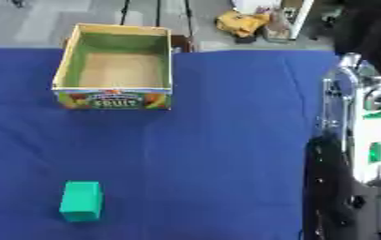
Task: Pick up objects on the table and place them in the box.
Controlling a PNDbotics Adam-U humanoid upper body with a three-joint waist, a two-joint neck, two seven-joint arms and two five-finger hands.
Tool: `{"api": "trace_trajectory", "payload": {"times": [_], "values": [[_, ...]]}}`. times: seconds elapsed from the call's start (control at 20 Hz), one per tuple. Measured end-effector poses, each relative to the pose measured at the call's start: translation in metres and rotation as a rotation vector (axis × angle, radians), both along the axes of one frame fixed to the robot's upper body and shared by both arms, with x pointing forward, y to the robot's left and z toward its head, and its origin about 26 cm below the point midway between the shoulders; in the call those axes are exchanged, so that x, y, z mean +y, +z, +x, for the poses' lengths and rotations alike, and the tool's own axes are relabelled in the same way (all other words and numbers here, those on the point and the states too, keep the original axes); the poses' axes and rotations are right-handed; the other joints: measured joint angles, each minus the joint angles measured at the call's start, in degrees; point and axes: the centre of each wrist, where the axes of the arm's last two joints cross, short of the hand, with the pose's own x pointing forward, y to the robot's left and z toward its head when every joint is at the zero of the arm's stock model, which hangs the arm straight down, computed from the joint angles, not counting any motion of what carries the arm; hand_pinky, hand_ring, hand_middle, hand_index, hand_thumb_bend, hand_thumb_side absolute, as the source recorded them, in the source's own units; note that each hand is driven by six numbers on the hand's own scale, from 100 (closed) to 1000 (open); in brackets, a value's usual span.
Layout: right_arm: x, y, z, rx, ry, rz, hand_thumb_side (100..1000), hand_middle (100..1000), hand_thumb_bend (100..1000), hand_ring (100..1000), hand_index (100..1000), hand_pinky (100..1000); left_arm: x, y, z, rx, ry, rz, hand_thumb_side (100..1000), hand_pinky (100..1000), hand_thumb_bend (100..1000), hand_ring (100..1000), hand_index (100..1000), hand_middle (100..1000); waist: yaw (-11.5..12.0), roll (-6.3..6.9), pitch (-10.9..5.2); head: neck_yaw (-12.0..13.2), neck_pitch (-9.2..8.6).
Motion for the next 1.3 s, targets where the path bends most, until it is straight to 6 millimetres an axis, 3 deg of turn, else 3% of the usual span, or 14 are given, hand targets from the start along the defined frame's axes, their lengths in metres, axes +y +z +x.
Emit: {"api": "trace_trajectory", "payload": {"times": [0.3,0.45,0.8,1.3], "values": [[-0.001,0.000,0.000,-0.002,-0.005,-0.006,897,617,100,814,825,762,0.011,0.000,-0.007,0.045,0.046,0.182,955,725,100,779,999,849,0.17,0.28,-0.41,0.63,-0.04],[-0.003,0.001,0.000,-0.002,-0.012,-0.012,898,616,100,814,825,762,0.024,0.002,-0.014,0.056,0.121,0.292,934,746,100,805,1000,877,0.53,0.71,-0.72,0.55,-0.04],[-0.006,-0.001,0.000,0.005,-0.022,-0.021,904,615,100,812,824,762,0.045,0.035,-0.017,0.014,0.225,0.608,857,765,100,815,1000,881,0.72,1.05,-1.31,0.11,0.25],[-0.008,-0.002,0.000,0.014,-0.028,-0.034,898,611,100,816,826,763,0.038,0.067,-0.007,-0.168,0.326,0.984,981,784,100,848,1000,906,0.57,1.52,-1.32,-0.05,0.28]]}}
